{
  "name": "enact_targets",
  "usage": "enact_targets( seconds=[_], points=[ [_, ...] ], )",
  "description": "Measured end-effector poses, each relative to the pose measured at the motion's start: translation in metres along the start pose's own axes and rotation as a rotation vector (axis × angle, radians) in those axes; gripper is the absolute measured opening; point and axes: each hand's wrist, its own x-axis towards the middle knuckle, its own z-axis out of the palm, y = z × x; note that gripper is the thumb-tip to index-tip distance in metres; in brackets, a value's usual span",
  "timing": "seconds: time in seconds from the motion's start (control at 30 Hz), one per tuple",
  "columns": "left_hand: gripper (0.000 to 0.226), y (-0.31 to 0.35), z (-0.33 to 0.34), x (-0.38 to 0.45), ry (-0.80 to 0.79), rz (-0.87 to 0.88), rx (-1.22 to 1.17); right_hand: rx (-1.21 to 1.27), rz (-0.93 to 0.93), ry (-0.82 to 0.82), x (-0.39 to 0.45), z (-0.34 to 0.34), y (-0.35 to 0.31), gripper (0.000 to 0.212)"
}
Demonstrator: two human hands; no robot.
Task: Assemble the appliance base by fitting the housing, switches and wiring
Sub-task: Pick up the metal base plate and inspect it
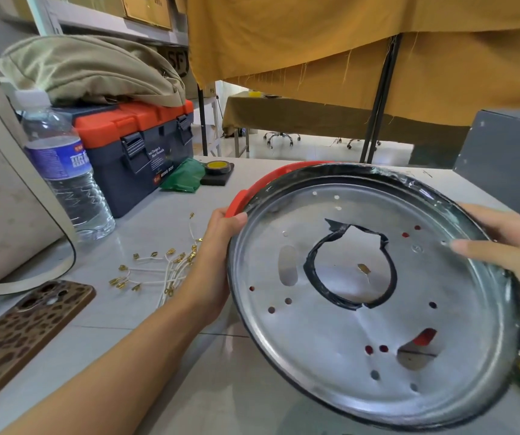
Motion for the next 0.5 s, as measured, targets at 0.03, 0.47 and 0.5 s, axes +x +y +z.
enact_targets(
  seconds=[0.03, 0.47, 0.5],
  points=[
    [0.02, -0.004, -0.003, -0.005, -0.031, 0.026, -0.028, -0.039, 0.012, 0.026, 0.001, 0.001, 0.003, 0.048],
    [0.058, -0.012, -0.008, 0.0, -0.25, 0.228, -0.061, 0.015, -0.063, 0.279, 0.006, 0.016, 0.001, 0.055],
    [0.06, -0.013, -0.008, 0.0, -0.267, 0.244, -0.066, 0.02, -0.078, 0.283, 0.006, 0.017, -0.001, 0.049]
  ],
)
